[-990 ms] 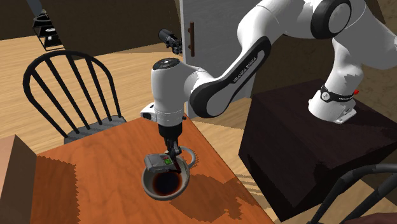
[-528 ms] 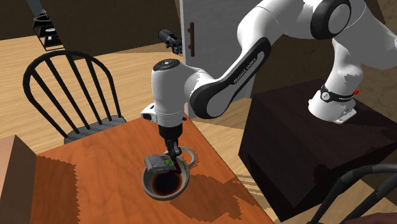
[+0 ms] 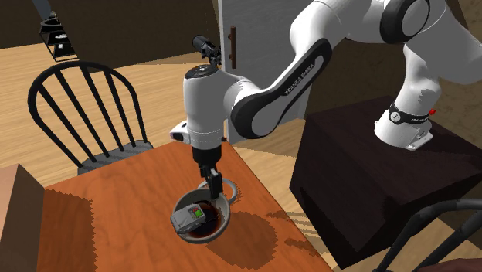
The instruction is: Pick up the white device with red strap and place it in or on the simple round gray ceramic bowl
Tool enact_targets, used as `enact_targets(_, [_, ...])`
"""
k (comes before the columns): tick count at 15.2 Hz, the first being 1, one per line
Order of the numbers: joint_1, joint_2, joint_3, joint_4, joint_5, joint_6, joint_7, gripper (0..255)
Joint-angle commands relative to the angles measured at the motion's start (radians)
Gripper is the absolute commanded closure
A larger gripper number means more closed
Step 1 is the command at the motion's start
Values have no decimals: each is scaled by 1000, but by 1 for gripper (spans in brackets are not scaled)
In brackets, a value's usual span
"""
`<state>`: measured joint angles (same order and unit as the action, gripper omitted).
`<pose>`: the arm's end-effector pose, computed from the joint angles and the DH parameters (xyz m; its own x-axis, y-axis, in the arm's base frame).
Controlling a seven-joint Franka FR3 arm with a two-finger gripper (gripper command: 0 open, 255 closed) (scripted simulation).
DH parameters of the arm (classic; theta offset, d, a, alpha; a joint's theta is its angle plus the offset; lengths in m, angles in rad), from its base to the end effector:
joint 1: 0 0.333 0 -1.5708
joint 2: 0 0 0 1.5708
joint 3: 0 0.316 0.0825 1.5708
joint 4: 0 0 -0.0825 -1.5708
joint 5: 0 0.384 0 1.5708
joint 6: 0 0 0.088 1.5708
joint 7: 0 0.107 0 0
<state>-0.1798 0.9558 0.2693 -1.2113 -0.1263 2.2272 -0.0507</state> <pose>0.7667 0.0056 0.2146 0.9917 0.0876 0.0939 0.0976 -0.9893 -0.1080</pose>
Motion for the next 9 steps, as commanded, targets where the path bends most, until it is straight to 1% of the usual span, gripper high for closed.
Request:
enact_targets(1, [-11, -45, 6, -18, 6, -27, -4, 0])
enact_targets(2, [-15, -63, 8, -24, 8, -40, -5, 0])
enact_targets(9, [-15, -63, 8, -24, 8, -40, -5, 0])
